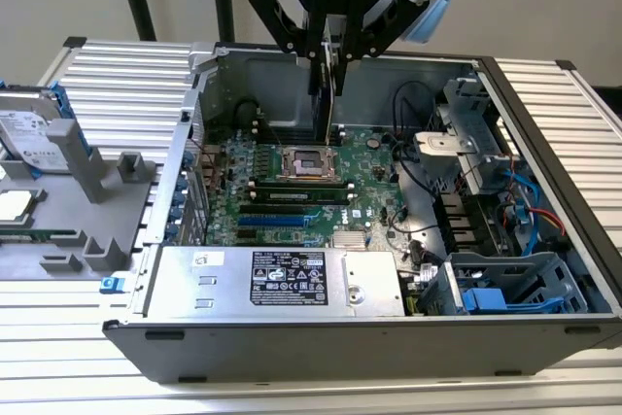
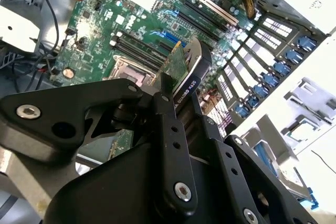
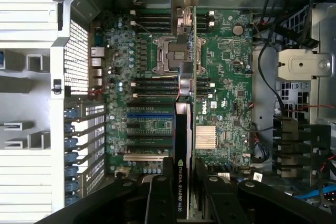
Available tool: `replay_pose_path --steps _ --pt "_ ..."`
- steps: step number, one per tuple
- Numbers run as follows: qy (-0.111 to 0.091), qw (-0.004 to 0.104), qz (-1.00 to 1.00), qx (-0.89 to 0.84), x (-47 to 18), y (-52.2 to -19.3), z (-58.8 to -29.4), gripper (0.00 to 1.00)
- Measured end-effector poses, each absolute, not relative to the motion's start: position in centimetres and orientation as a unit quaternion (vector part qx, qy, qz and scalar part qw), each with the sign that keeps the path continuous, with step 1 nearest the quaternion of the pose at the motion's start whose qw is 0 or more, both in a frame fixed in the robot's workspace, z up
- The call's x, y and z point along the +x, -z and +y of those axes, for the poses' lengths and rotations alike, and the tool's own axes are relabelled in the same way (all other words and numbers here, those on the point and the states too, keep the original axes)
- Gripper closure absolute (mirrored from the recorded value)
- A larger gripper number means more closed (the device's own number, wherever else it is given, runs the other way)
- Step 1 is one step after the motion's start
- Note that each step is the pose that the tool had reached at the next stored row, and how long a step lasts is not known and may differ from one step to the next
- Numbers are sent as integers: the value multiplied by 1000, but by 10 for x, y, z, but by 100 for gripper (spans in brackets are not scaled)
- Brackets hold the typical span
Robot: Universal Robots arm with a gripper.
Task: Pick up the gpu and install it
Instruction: 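Insert the gpu into the slot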
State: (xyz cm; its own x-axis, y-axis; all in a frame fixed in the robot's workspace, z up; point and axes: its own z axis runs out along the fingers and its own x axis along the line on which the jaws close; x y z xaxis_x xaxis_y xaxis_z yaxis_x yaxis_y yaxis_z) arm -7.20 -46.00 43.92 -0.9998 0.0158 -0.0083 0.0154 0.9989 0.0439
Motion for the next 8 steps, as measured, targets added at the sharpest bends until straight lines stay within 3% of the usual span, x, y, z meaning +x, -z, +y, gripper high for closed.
replay_pose_path --steps 8 --pt "-22 4 1000 8 -72 -439 -460 100"
